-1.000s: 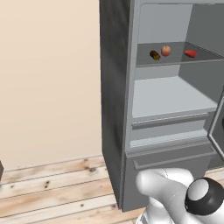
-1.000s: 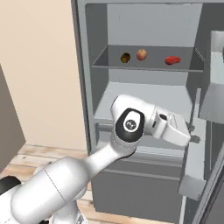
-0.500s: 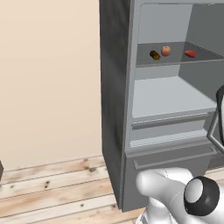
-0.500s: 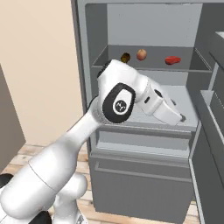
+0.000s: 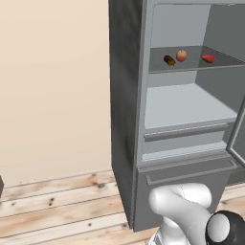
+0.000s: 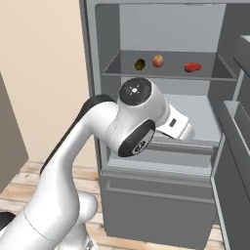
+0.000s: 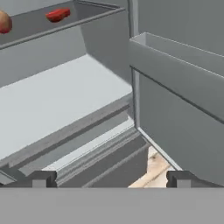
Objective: Open the fridge, remove the peach, sweet potato, and steak, and place them on any counter.
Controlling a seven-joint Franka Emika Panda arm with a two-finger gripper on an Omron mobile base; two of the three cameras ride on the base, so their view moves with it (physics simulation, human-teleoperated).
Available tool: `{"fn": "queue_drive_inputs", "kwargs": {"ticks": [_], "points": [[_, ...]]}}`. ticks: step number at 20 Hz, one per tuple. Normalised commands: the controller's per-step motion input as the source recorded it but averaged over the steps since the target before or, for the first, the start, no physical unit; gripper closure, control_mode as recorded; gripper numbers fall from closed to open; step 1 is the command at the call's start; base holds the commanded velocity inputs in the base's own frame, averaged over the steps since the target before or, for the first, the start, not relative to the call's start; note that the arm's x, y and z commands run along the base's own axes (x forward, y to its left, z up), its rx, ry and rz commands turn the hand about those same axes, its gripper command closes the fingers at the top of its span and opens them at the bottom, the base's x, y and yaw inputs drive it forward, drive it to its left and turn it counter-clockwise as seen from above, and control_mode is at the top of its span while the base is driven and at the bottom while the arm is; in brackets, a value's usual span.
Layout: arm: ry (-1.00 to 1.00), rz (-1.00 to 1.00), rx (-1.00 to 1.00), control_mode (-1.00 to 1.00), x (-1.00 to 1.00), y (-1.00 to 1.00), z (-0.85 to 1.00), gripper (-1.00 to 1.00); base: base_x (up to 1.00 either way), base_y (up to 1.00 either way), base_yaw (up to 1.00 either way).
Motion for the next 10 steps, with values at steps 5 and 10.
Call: {"fn": "queue_drive_inputs", "kwargs": {"ticks": [5,10], "points": [[-0.03,0.87,0.16,-1.00,0.00,0.59,-0.44,-1.00,0.00,0.00,0.00],[0.03,0.55,-0.01,-1.00,-0.02,0.98,0.44,-1.00,0.00,0.00,0.00]]}}
